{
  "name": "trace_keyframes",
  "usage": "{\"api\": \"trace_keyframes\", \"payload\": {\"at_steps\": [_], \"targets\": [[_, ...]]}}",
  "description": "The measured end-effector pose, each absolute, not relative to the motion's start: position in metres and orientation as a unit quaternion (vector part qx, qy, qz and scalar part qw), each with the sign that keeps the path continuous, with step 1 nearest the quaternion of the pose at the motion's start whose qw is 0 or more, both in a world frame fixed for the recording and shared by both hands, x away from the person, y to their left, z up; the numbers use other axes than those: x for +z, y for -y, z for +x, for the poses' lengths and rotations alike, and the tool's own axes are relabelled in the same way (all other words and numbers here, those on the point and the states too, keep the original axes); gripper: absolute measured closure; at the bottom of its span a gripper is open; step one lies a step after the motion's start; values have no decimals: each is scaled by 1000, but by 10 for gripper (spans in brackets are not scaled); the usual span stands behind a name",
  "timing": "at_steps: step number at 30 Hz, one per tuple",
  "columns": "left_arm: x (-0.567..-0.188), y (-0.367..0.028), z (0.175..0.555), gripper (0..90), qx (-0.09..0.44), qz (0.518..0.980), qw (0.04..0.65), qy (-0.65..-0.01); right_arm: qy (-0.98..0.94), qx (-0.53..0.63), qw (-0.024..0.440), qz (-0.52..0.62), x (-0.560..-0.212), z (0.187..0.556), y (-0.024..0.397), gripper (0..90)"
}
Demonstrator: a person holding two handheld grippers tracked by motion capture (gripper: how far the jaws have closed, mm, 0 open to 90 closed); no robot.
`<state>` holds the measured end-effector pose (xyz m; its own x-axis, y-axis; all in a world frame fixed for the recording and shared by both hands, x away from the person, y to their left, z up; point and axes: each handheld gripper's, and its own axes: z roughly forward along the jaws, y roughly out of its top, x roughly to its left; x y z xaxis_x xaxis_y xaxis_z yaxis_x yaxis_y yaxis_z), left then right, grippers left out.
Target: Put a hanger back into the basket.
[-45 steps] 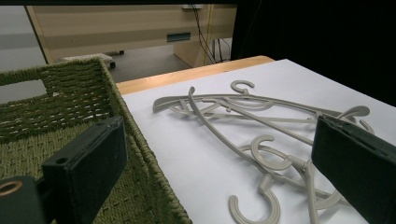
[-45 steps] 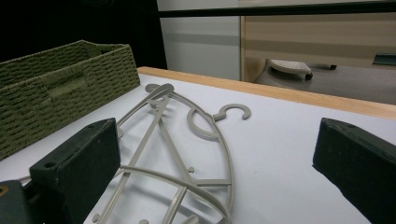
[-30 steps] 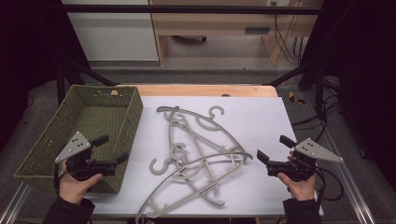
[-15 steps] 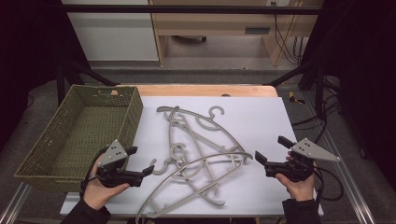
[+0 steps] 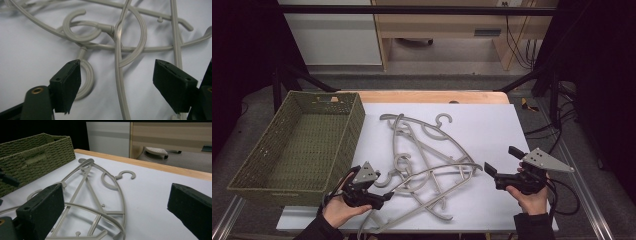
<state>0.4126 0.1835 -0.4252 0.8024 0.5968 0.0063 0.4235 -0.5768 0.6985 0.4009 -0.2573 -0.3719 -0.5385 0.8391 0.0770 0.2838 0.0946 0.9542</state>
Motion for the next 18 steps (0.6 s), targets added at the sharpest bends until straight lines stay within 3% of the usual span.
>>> {"api": "trace_keyframes", "payload": {"at_steps": [7,18], "targets": [[-438,-174,418,337,99,897,328,-280,-694,535,257,407,-373,402,257,10],[-451,-163,423,576,91,916,278,-276,-696,533,255,409,-374,402,256,10]]}}
